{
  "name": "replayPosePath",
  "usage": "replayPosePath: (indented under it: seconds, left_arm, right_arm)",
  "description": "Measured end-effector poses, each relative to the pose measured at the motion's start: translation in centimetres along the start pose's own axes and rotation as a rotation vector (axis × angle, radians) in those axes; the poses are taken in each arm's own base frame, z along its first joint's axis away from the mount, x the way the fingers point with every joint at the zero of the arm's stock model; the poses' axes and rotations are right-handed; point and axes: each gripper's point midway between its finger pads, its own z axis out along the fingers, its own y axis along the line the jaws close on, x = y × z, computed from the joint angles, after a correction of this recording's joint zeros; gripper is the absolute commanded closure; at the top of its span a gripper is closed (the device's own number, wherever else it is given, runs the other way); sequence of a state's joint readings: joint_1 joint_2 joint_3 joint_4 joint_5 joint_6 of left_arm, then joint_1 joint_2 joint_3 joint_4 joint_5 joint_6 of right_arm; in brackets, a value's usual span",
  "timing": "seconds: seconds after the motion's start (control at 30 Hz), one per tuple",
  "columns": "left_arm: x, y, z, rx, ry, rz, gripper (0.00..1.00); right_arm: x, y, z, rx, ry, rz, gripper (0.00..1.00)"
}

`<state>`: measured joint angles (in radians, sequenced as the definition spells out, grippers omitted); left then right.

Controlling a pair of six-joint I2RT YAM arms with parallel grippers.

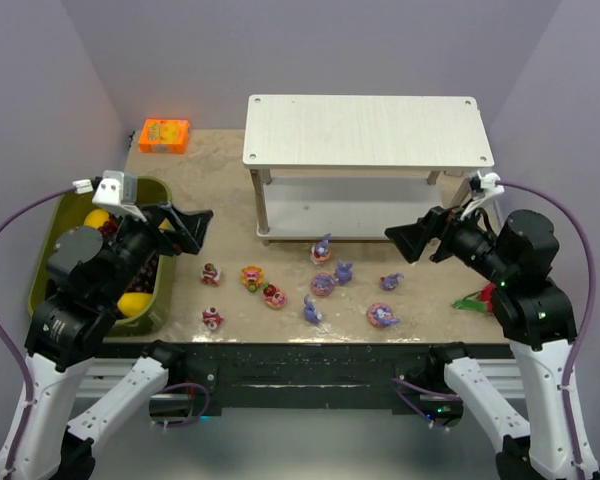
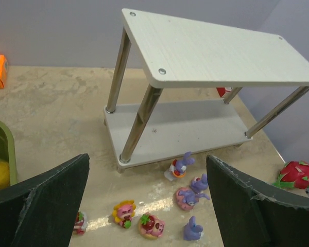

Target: Place and organize the plastic toys onto the shelf

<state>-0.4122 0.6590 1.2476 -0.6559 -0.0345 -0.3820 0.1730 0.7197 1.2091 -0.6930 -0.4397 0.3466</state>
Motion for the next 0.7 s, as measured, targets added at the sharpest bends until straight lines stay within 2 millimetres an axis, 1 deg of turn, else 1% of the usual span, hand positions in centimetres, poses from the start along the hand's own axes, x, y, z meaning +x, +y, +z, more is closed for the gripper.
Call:
replayPosePath:
  seconds: [0.1,0.23,0.37,0.43,0.53,0.63,0.7]
  left_arm:
    - [1.8,0.6,0.3,-0.010,0.031,0.001,0.00]
    - [3.8,1.3,0.6,-0.023,0.066,0.002,0.01]
    - [5.8,2.0,1.3,-0.035,0.103,0.002,0.00]
    - [7.2,2.4,1.7,-0.045,0.131,0.002,0.01]
    - [9.4,3.1,2.2,-0.059,0.181,-0.003,0.01]
    - [10.8,3.5,2.4,-0.073,0.215,-0.014,0.02]
    - [11.2,3.6,2.4,-0.079,0.227,-0.019,0.02]
  right_arm:
    - [1.7,-0.1,0.4,-0.029,0.038,0.002,0.01]
    - [4.5,-0.2,1.8,-0.068,0.120,0.018,0.01]
    - [7.2,0.9,3.6,-0.122,0.201,0.009,0.04]
    - [9.3,2.0,4.5,-0.160,0.254,-0.004,0.06]
    - [13.4,3.8,5.6,-0.206,0.352,-0.028,0.08]
    - [17.5,5.5,6.3,-0.231,0.446,-0.078,0.09]
    - [19.9,7.2,6.4,-0.268,0.494,-0.128,0.09]
